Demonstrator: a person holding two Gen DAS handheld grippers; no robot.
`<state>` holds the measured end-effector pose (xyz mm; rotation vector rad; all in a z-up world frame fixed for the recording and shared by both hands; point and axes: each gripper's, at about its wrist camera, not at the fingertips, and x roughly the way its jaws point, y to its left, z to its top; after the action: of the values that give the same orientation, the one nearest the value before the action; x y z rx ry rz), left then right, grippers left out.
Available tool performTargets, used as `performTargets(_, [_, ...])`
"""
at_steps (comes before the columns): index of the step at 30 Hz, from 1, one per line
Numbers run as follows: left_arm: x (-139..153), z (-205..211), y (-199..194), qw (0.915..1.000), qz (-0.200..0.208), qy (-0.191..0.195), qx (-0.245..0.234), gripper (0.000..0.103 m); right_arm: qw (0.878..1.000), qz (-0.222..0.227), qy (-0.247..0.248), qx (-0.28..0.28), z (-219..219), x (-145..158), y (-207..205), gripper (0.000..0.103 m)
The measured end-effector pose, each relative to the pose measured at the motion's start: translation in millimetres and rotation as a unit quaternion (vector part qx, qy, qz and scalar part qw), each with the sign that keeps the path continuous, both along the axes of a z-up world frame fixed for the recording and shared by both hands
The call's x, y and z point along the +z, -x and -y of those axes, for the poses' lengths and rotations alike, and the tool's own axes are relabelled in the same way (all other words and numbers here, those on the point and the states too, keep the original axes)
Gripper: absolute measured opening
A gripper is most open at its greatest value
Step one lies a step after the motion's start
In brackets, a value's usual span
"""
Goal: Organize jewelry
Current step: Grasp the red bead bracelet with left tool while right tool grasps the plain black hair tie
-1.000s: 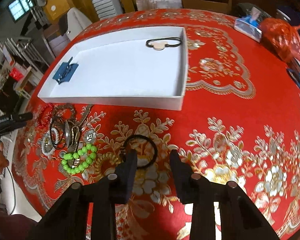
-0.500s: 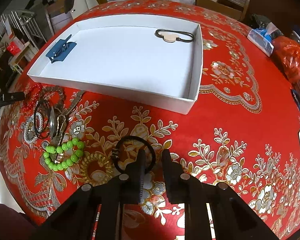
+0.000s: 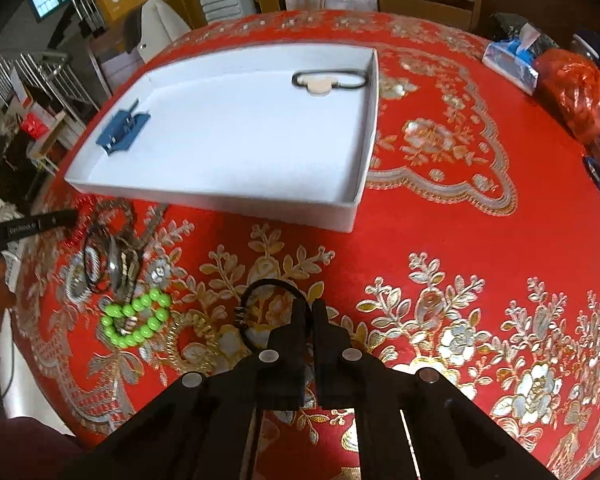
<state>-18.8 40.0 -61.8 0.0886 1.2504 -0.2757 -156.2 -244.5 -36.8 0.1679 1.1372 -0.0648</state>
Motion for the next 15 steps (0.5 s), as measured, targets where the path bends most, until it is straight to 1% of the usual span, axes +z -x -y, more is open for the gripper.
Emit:
performTargets(3, [12,-10,0,0.9996,-0.002,0.026,0.003,0.008,1.0,0.02,-0.002,-0.002,0,16,4,0.003])
performTargets(6, [29,-17,2,0.9993,0.006,0.038,-0.004,0.008,0.999,0.039,-0.008,-0.004,-1,31,6,0.003])
performTargets(12, [59,-25,8,0.9981,0.03,0.053,-0.013,0.008,0.998,0.063,-0.016,-0.005,-1,49,-1,0.003])
performTargets(15, [71,-24,5,0.9974,0.042,0.056,-0.014,0.008,0.998,0.068,-0.018,-0.006,1,54,-5,0.003])
